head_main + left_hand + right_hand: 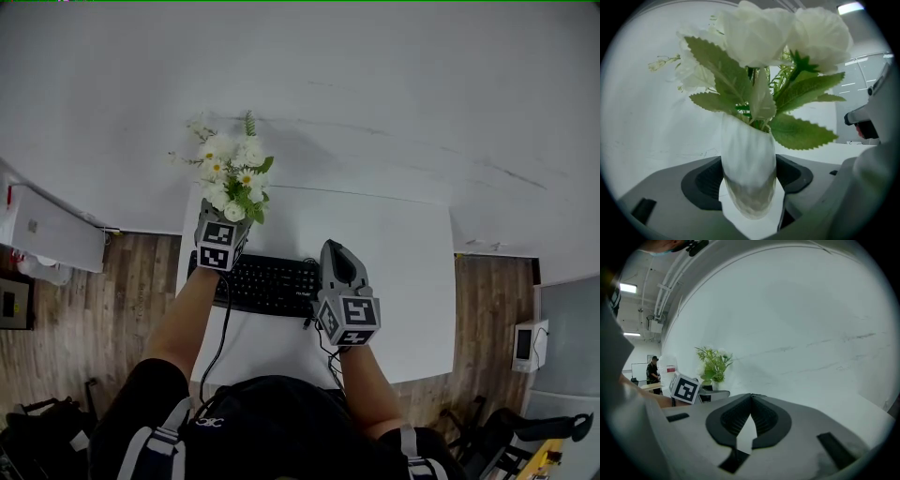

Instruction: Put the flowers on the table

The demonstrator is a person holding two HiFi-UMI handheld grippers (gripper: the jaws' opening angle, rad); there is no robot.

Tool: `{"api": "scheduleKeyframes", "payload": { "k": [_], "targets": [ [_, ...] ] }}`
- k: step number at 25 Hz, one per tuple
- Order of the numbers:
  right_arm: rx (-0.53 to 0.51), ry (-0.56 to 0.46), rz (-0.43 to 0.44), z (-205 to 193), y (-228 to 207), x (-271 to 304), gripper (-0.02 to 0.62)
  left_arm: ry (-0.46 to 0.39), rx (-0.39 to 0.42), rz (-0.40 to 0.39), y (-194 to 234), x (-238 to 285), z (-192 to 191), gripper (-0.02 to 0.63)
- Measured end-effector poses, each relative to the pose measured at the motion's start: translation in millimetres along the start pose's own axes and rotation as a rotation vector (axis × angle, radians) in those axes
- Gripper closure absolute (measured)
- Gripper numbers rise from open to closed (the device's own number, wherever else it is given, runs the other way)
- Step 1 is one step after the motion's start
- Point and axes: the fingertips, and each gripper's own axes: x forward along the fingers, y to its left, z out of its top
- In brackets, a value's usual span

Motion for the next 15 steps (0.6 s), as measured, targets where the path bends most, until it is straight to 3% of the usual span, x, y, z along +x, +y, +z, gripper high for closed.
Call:
{"api": "scheduleKeyframes", "payload": {
  "k": [7, 15],
  "targets": [
    [-0.001, 0.021, 0.000, -6.2, -16.7, 22.5, 0.595, 0.023, 0.026, -0.009, -1.9, 45.5, -27.9, 0.253],
    [0.005, 0.062, 0.012, -22.3, -23.3, 38.6, 0.594, -0.003, 0.024, -0.038, -1.6, 61.3, -45.7, 0.252]
  ]
}}
